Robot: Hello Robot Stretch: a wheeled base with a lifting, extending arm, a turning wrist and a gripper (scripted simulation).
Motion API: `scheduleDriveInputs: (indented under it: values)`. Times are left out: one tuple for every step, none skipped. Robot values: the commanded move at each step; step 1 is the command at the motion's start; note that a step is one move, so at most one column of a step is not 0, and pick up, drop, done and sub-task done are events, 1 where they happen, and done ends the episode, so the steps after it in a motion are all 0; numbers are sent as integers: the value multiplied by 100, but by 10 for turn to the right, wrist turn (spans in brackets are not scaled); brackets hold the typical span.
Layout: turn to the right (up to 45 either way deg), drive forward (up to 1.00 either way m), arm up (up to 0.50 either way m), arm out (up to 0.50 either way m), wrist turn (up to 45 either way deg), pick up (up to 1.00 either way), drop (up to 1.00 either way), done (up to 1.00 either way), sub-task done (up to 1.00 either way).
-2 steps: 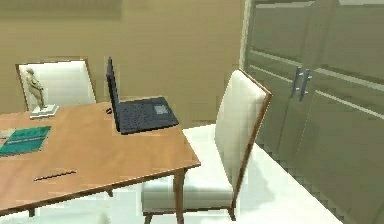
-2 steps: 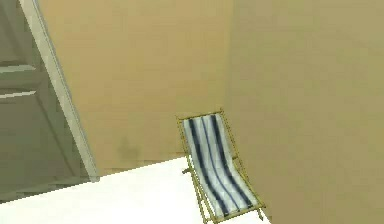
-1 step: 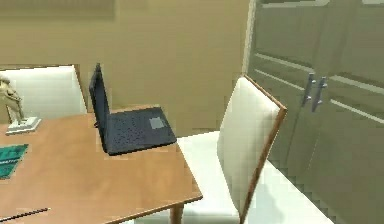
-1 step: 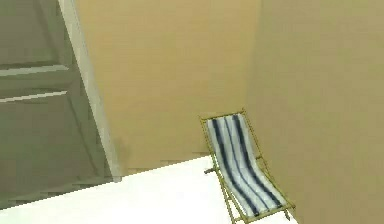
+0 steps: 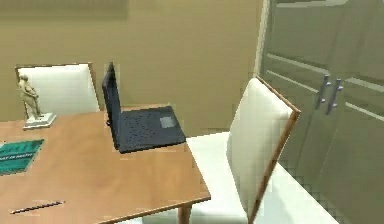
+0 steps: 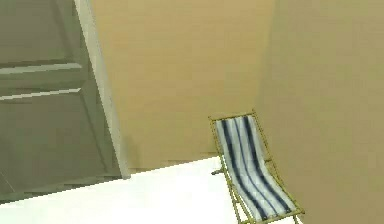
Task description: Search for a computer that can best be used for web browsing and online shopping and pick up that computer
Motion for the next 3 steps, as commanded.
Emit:
scheduleDriveInputs:
  values:
    - [0,15,0,0,0,0,0,0,0]
    - [-450,0,0,0,0,0,0,0,0]
    - [-450,0,0,0,0,0,0,0,0]
